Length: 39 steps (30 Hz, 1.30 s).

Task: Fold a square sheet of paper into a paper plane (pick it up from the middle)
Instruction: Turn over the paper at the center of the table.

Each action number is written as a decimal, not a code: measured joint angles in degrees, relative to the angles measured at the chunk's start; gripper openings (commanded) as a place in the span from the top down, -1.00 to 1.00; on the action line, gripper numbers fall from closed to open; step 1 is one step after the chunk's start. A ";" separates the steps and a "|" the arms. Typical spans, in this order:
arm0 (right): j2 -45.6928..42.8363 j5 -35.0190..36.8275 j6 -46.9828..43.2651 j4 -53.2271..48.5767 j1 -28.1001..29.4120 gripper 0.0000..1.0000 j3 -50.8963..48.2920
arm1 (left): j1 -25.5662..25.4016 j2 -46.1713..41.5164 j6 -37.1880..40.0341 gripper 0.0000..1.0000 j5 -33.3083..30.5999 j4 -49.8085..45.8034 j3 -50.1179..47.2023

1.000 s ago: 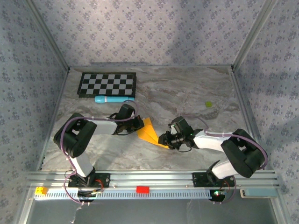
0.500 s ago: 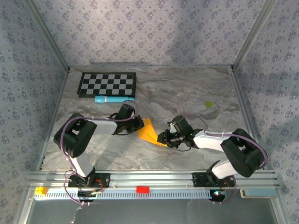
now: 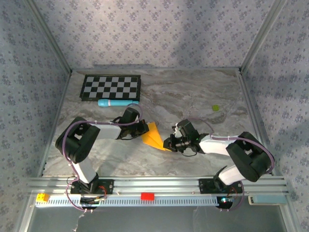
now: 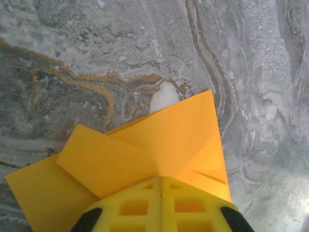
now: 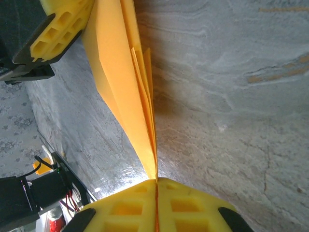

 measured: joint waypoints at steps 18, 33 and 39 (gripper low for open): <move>-20.24 9.66 -18.25 -22.56 -2.75 0.90 4.50 | -1.60 -26.05 2.21 -0.13 -6.36 -4.81 -1.53; -20.28 38.66 -35.08 -50.80 -2.97 0.91 20.09 | -1.66 -38.66 2.19 -0.15 -16.37 -11.34 -7.17; -16.20 53.44 -36.04 -57.51 1.73 0.92 23.17 | -1.66 -42.45 2.16 -0.19 -20.46 -14.71 -7.58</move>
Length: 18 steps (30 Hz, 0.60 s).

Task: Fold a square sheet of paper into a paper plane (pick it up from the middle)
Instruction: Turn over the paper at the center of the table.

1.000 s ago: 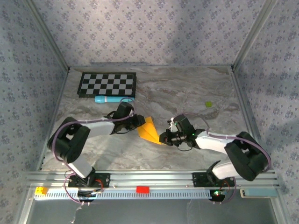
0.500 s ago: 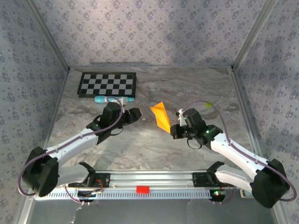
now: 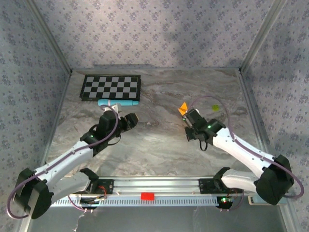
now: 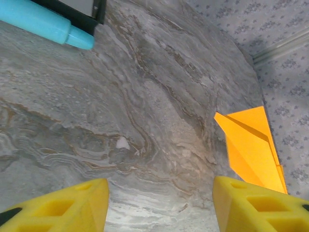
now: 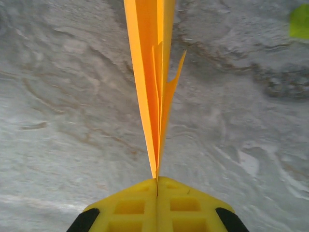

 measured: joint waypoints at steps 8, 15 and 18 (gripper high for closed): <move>9.25 16.55 -0.35 -2.10 11.63 0.91 2.29 | 1.22 -4.50 -1.62 -0.21 -3.65 -4.20 -1.86; 22.77 18.99 -2.99 -1.09 21.40 0.87 5.62 | 4.17 -7.82 -3.19 -0.20 -4.28 -7.54 -1.88; 27.69 16.70 -3.02 -1.49 23.71 0.76 8.48 | 5.55 -9.16 -3.72 -0.20 -4.15 -8.26 -1.88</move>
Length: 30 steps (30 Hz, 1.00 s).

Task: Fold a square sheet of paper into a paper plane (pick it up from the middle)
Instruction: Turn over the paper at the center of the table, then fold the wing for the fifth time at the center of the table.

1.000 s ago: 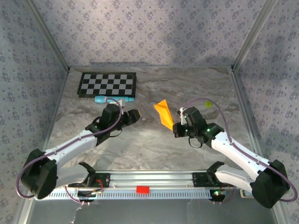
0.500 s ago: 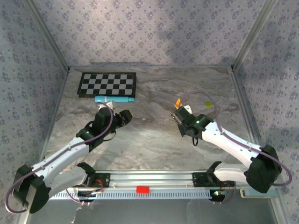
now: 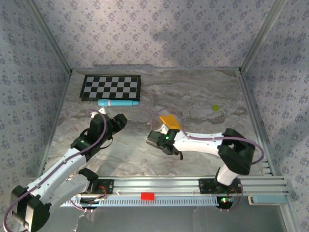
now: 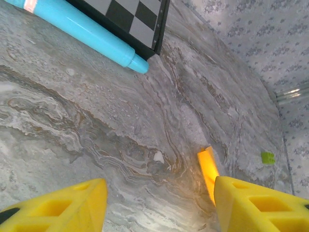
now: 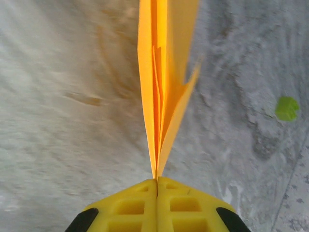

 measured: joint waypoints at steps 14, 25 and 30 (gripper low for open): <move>-9.22 -26.93 0.59 10.97 -7.78 0.14 -2.16 | 2.01 2.40 -0.83 -0.21 5.14 -0.13 0.02; -17.07 -58.23 9.03 28.89 -29.86 0.86 -15.65 | 2.08 14.32 -0.81 0.06 13.64 2.19 3.63; -11.13 -66.58 12.00 33.29 -33.31 0.90 -15.96 | 1.81 20.31 -1.70 0.15 17.20 4.44 5.60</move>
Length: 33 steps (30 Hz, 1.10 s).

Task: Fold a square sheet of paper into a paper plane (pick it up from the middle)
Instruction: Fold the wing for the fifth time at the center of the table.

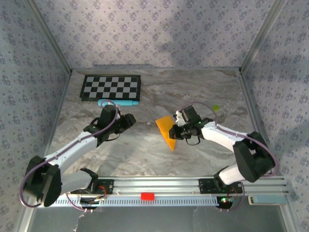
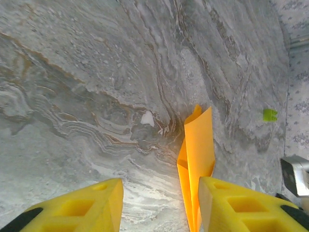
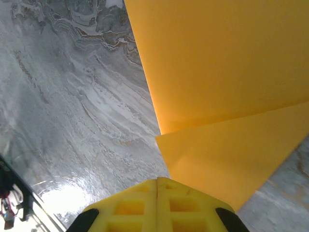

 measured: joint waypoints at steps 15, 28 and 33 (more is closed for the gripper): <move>9.92 -3.28 9.57 7.41 0.28 0.86 -2.19 | -3.72 8.00 -1.66 0.45 5.07 4.44 1.70; 6.73 2.45 30.84 23.37 7.89 0.89 -10.25 | -9.05 21.09 -4.68 0.76 8.66 10.80 8.57; 4.15 7.06 35.06 24.37 10.51 0.92 -12.39 | -11.02 28.89 -6.16 0.85 9.68 13.44 12.81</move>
